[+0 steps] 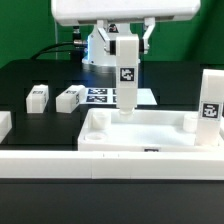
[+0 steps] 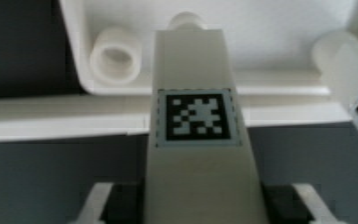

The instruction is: Assemble desk

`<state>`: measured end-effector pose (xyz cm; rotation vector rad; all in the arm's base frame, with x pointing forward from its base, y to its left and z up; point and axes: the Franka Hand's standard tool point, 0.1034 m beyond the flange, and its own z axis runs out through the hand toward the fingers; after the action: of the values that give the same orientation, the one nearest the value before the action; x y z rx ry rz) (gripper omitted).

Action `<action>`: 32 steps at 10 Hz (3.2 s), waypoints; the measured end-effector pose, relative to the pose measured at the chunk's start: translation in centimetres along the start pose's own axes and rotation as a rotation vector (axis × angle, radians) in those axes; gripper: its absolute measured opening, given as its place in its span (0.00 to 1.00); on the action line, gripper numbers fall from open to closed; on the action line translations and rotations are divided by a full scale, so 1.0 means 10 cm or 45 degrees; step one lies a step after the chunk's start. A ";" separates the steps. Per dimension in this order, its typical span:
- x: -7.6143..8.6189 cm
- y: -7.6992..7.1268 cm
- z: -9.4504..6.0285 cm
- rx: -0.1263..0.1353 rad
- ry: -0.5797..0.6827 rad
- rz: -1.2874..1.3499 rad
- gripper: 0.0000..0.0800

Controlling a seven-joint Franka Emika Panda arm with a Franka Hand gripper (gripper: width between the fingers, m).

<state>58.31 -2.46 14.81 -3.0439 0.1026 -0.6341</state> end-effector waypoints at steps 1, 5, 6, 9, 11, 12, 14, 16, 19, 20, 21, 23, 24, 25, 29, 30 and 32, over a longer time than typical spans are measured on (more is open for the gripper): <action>-0.02 -0.01 0.01 0.002 -0.009 -0.002 0.36; -0.04 0.26 0.10 -0.025 -0.014 -0.075 0.36; 0.00 0.37 0.15 -0.035 -0.012 -0.092 0.36; 0.02 0.39 0.18 -0.036 -0.012 -0.097 0.36; 0.02 0.39 0.19 -0.036 -0.012 -0.097 0.36; 0.06 0.40 0.20 -0.037 -0.008 -0.103 0.36; 0.16 0.38 0.22 -0.036 0.007 -0.106 0.36; 0.14 0.38 0.24 -0.036 0.004 -0.107 0.36; 0.11 0.39 0.29 -0.039 0.000 -0.107 0.36; 0.10 0.38 0.31 -0.038 -0.002 -0.107 0.36; 0.09 0.37 0.33 -0.037 -0.005 -0.110 0.36; 0.07 0.36 0.35 -0.047 0.014 -0.116 0.36; 0.05 0.35 0.34 -0.060 0.047 -0.121 0.36; 0.04 0.35 0.34 -0.072 0.078 -0.125 0.36; 0.01 0.36 0.33 -0.099 0.145 -0.133 0.36; 0.01 0.36 0.33 -0.099 0.145 -0.133 0.56; 0.01 0.36 0.34 -0.101 0.145 -0.133 0.72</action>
Offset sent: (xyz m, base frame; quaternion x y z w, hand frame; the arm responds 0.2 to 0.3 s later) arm 0.0002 -0.0223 -0.0126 0.0141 0.0226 -0.0342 0.9991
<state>59.51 -6.01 11.57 -3.1041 -0.0295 -0.8303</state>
